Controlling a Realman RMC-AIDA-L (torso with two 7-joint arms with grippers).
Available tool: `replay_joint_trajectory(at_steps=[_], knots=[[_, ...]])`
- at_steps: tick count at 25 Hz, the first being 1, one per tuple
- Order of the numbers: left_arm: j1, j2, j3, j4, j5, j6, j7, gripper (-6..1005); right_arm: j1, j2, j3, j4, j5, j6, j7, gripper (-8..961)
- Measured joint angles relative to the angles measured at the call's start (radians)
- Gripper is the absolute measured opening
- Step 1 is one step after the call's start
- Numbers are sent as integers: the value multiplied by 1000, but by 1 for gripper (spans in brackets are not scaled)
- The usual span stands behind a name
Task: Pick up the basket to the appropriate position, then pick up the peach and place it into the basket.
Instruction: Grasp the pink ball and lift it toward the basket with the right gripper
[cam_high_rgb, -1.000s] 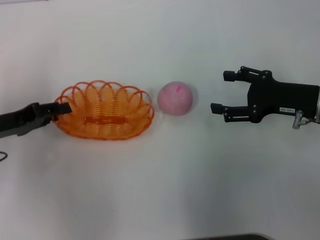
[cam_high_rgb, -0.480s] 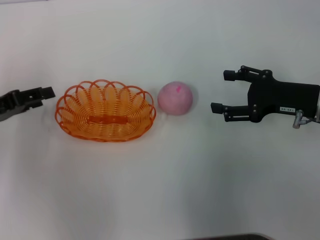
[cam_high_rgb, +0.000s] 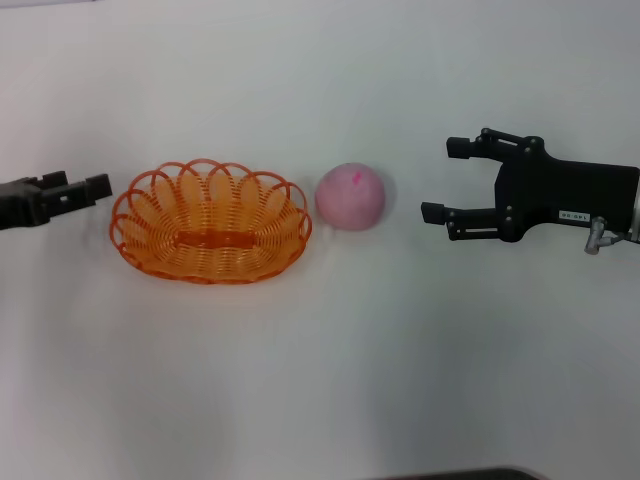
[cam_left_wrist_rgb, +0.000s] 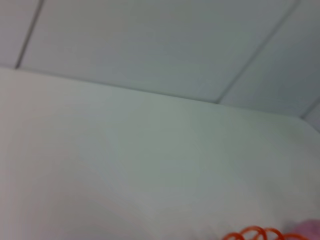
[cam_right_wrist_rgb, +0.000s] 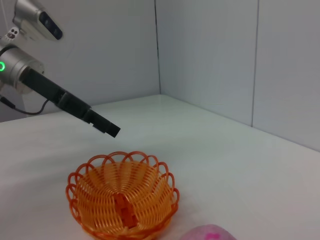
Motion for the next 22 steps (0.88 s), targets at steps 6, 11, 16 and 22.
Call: replay_joint_trajectory(at_steps=[6, 11, 16, 22], knots=[[20, -17, -1, -3, -15, 37, 221, 849, 1, 0, 1, 1, 0, 2, 0, 880], [50, -24, -1, -7, -51, 107, 404, 840, 4, 0, 1, 2, 1, 2, 0, 879], [111, -25, -2, -27, -174, 219, 592, 840, 5, 0, 5, 3, 1, 3, 0, 878], [147, -23, 3, -32, -175, 299, 663, 842, 5, 0, 8, 4, 0, 2, 0, 876]])
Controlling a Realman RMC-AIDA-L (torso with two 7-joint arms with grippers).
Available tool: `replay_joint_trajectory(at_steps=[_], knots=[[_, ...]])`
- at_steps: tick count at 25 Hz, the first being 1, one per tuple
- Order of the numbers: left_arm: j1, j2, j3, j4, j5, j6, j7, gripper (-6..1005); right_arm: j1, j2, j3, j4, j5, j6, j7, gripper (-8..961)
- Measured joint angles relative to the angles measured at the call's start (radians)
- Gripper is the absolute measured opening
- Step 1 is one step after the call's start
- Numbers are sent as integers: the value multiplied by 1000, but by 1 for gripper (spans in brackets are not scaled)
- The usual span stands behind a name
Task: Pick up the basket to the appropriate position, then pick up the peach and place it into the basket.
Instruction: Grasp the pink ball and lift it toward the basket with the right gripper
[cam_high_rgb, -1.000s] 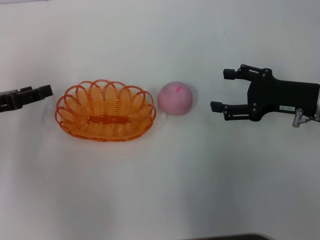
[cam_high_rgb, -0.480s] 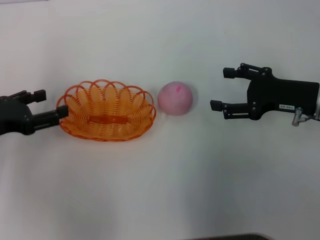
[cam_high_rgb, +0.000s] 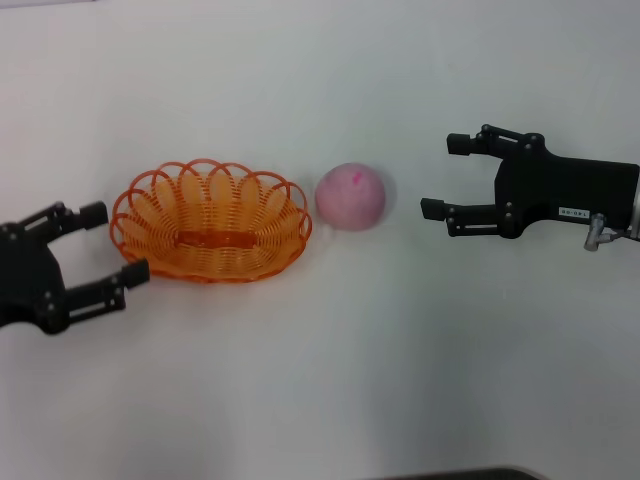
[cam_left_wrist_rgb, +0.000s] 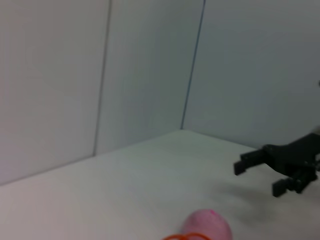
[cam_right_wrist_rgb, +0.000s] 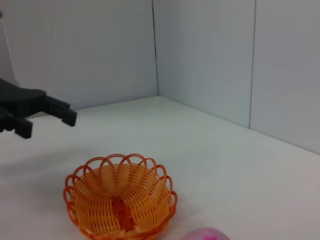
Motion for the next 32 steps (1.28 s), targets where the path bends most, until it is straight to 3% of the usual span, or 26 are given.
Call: replay_joint_trajectory(at_steps=[8, 20, 32], knots=[[16, -2, 30, -9, 100, 13, 4, 846, -1, 0, -3, 0, -4, 0, -1, 875], [18, -4, 54, -76, 141, 13, 86, 850, -15, 0, -8, 0, -10, -9, -13, 872], [32, -4, 49, -91, 144, 17, 151, 850, 7, -13, -31, -20, -12, -11, 183, 870]])
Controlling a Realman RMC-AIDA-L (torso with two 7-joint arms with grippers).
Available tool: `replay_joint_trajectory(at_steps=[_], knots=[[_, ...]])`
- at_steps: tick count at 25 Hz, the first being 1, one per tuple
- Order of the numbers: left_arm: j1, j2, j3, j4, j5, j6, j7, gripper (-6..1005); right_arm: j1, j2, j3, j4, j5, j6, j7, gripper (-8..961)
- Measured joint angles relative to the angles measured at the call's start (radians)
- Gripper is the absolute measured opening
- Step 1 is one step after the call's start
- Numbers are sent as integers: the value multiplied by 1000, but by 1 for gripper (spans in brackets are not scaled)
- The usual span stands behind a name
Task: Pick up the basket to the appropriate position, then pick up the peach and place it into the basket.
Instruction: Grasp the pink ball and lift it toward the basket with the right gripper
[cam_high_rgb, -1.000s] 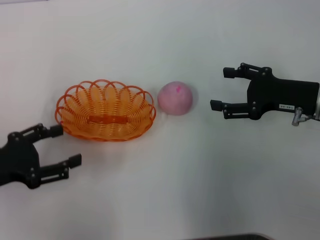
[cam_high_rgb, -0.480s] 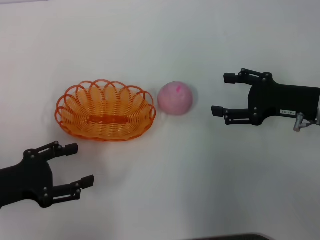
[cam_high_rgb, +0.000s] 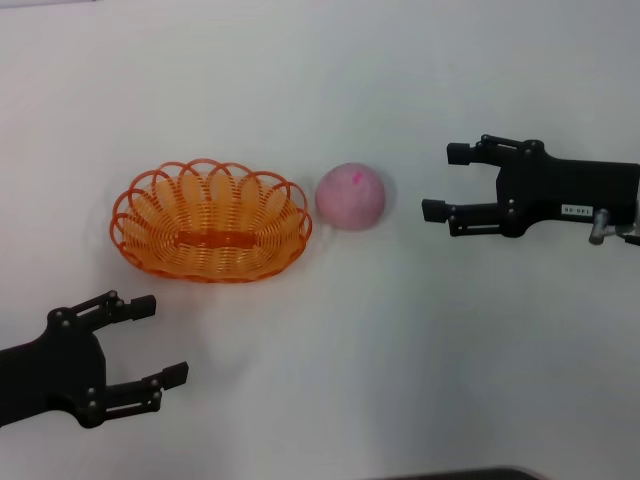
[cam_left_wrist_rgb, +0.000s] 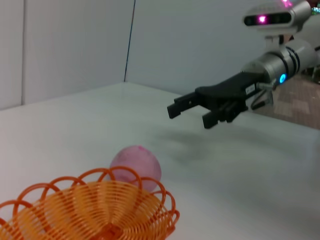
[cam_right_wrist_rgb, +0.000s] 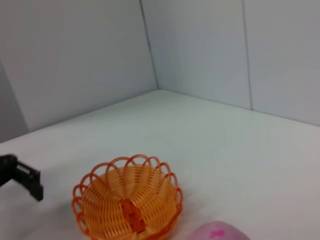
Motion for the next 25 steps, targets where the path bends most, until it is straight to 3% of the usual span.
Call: replay_joint_trajectory(at_steps=[7, 13, 25], knots=[[7, 0, 1, -2, 2, 4, 1, 850, 9, -3, -40, -102, -15, -2, 266, 868], [11, 2, 0, -2, 3, 4, 8, 851, 86, -19, -44, -135, -153, -3, 507, 867], [14, 3, 0, -2, 4, 4, 10, 851, 224, -9, -50, -258, -364, -56, 657, 864]])
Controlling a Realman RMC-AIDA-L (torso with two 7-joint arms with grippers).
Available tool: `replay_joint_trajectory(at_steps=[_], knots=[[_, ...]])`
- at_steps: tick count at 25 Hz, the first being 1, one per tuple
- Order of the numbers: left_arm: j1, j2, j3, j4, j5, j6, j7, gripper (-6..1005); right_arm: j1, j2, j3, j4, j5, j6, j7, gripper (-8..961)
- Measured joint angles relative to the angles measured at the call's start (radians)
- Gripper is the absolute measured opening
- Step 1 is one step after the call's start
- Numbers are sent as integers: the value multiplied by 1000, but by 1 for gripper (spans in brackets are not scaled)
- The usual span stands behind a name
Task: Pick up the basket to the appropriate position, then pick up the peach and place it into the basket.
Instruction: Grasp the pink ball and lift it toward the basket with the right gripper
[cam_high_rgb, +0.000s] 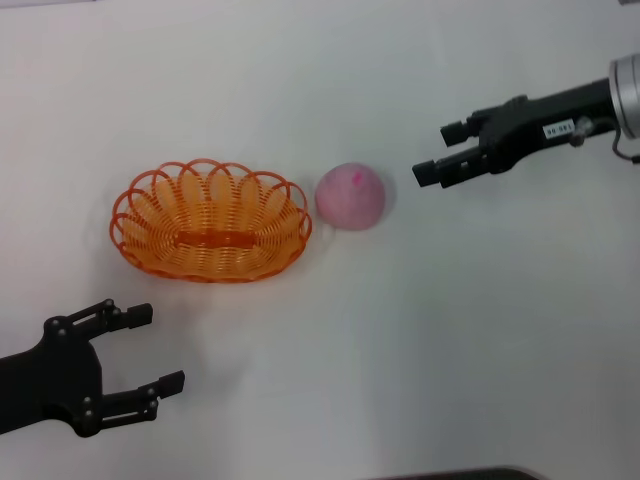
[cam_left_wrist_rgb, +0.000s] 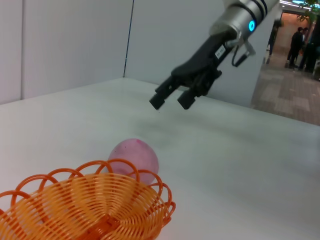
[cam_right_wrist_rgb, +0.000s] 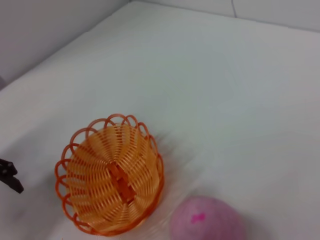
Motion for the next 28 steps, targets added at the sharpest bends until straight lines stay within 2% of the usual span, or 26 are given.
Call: replay_joint_trajectory(at_steps=[7, 11, 22, 28], knots=[[5, -1, 0, 1, 0, 2, 0, 851, 90, 20, -30, -33, -140, -10, 44, 863], [9, -1, 0, 2, 0, 4, 0, 851, 121, 29, -70, -34, -159, 11, 68, 862], [14, -2, 0, 8, -1, 7, 0, 850, 161, 44, -238, -24, -149, 71, 123, 859], [14, -2, 0, 8, -1, 9, 0, 850, 167, 45, -332, 4, -129, 129, 148, 858]])
